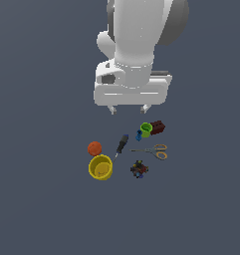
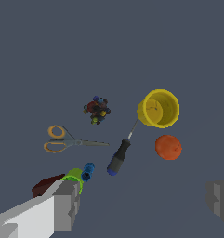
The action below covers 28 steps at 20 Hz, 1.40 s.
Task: Pick up a designated object from a clutter of objects.
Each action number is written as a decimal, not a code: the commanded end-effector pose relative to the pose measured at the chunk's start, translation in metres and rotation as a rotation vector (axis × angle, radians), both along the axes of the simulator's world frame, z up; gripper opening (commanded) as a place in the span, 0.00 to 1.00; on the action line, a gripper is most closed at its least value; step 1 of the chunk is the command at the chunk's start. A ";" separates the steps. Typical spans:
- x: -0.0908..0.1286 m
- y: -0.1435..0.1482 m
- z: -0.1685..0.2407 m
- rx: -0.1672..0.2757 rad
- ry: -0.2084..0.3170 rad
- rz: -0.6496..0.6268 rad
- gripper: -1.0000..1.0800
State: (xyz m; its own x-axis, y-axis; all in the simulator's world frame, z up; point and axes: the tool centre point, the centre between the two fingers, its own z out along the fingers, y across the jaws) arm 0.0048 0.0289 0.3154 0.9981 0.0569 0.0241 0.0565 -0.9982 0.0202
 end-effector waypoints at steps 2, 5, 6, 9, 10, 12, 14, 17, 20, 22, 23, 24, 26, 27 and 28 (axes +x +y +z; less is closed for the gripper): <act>0.000 0.000 0.000 0.000 0.000 0.000 0.96; 0.002 0.000 0.000 -0.008 -0.004 0.007 0.96; 0.003 0.000 -0.001 -0.012 -0.006 0.011 0.96; 0.007 -0.001 -0.001 -0.027 -0.013 0.023 0.96; 0.008 -0.001 -0.002 -0.030 -0.015 0.026 0.96; 0.009 -0.001 -0.002 -0.033 -0.016 0.029 0.96; 0.009 -0.001 -0.002 -0.032 -0.016 0.028 0.96; 0.008 -0.001 -0.002 -0.031 -0.015 0.029 0.96; 0.009 -0.003 -0.005 -0.031 -0.014 0.039 0.96; 0.009 -0.005 -0.007 -0.030 -0.013 0.050 0.96; 0.010 -0.006 -0.009 -0.030 -0.013 0.057 0.96; 0.010 -0.007 -0.011 -0.030 -0.012 0.065 0.96; 0.011 -0.010 -0.016 -0.028 -0.010 0.083 0.96; 0.011 -0.012 -0.018 -0.028 -0.009 0.093 0.96; 0.012 -0.014 -0.021 -0.027 -0.008 0.104 0.96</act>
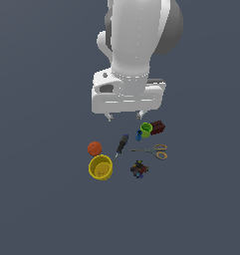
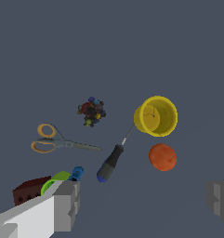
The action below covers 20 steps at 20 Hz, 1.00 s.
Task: Pick up a designated object from a clutter of objects.
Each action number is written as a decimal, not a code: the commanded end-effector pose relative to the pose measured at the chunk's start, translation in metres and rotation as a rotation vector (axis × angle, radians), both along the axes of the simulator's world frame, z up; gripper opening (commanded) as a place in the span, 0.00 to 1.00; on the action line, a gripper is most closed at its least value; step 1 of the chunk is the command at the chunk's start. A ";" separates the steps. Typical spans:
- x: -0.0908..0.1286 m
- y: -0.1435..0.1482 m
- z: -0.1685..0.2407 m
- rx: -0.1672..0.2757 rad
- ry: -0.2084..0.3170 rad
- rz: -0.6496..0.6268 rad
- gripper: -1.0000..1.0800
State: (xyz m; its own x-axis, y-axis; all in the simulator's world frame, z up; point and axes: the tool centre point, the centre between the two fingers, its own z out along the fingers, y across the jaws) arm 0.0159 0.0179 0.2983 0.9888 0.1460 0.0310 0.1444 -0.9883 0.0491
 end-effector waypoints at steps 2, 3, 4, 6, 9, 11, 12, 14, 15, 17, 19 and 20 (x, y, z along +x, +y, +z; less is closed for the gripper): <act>0.001 -0.007 -0.010 0.002 0.005 0.040 0.96; 0.002 -0.009 -0.014 0.003 0.006 0.053 0.96; 0.002 -0.012 -0.018 0.003 0.007 0.068 0.96; 0.003 -0.017 -0.026 0.005 0.010 0.100 0.96; 0.003 -0.027 -0.040 0.007 0.015 0.154 0.96; 0.004 -0.033 -0.049 0.009 0.018 0.190 0.96; 0.004 -0.037 -0.054 0.010 0.020 0.209 0.96; 0.003 -0.043 -0.063 0.012 0.023 0.246 0.96; 0.003 -0.047 -0.068 0.013 0.024 0.264 0.96; 0.003 -0.053 -0.078 0.014 0.027 0.301 0.96; 0.002 -0.060 -0.087 0.016 0.029 0.337 0.96; 0.001 -0.063 -0.092 0.017 0.030 0.355 0.96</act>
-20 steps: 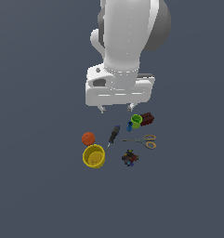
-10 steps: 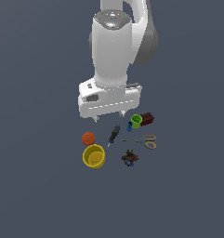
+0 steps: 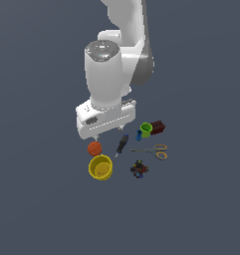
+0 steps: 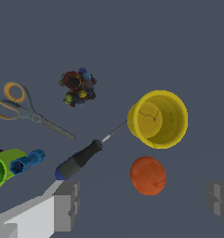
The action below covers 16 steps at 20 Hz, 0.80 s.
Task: Pick up a designated object from a clutter of objects.
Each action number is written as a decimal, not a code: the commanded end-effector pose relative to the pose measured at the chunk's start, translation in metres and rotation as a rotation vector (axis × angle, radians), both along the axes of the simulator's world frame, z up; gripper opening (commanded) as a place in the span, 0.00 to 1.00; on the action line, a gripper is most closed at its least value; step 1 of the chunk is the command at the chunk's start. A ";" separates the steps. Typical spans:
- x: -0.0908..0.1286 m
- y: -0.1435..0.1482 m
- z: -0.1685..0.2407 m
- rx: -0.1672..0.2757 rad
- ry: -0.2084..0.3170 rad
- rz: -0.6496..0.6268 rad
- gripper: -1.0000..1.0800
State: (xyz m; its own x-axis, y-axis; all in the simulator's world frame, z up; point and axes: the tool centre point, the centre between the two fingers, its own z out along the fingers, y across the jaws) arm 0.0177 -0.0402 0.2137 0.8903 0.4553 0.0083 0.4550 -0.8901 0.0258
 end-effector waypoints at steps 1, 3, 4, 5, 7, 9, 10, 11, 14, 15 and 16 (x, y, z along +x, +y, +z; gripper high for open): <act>-0.001 -0.008 -0.012 0.002 0.003 0.047 0.96; -0.003 -0.015 -0.021 0.004 0.005 0.083 0.96; -0.004 -0.018 -0.026 0.004 0.006 0.101 0.96; -0.005 -0.022 -0.030 0.005 0.007 0.119 0.96; -0.006 -0.028 -0.040 0.006 0.009 0.156 0.96; -0.009 -0.035 -0.049 0.008 0.011 0.192 0.96; -0.010 -0.038 -0.054 0.008 0.012 0.210 0.96; -0.011 -0.041 -0.058 0.009 0.013 0.228 0.96; -0.015 -0.051 -0.072 0.011 0.015 0.281 0.96; -0.017 -0.054 -0.076 0.011 0.016 0.299 0.96; -0.018 -0.057 -0.080 0.011 0.017 0.316 0.96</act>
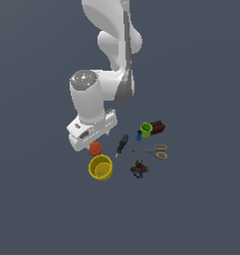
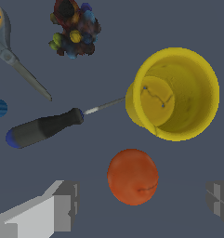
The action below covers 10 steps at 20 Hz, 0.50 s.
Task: Pick up a designated object from a clutter of objects.
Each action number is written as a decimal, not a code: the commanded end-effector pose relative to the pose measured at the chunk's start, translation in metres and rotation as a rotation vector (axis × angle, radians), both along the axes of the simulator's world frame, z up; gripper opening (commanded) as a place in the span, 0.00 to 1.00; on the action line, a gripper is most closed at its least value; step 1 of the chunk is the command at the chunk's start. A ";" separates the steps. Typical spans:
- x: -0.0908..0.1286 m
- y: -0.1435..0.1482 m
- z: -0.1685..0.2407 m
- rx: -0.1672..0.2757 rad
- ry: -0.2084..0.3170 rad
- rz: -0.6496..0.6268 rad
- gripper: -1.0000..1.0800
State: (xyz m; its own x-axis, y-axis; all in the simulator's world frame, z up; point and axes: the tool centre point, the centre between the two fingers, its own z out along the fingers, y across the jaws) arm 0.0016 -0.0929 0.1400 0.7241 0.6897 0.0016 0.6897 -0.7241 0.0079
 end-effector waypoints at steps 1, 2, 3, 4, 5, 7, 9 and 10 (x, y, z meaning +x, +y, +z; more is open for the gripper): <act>-0.004 -0.008 -0.011 0.001 0.001 0.044 0.96; -0.005 -0.010 -0.014 0.002 0.002 0.059 0.96; -0.007 -0.013 -0.018 0.002 0.003 0.073 0.96; -0.008 -0.015 -0.021 0.002 0.003 0.086 0.96; -0.009 -0.017 -0.024 0.003 0.004 0.098 0.96; -0.012 -0.021 -0.030 0.003 0.005 0.120 0.96; -0.014 -0.024 -0.034 0.003 0.005 0.138 0.96; -0.014 -0.026 -0.036 0.003 0.006 0.146 0.96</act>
State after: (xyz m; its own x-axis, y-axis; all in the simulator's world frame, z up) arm -0.0115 -0.1165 0.1073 0.6278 0.7784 0.0001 0.7784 -0.6278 0.0014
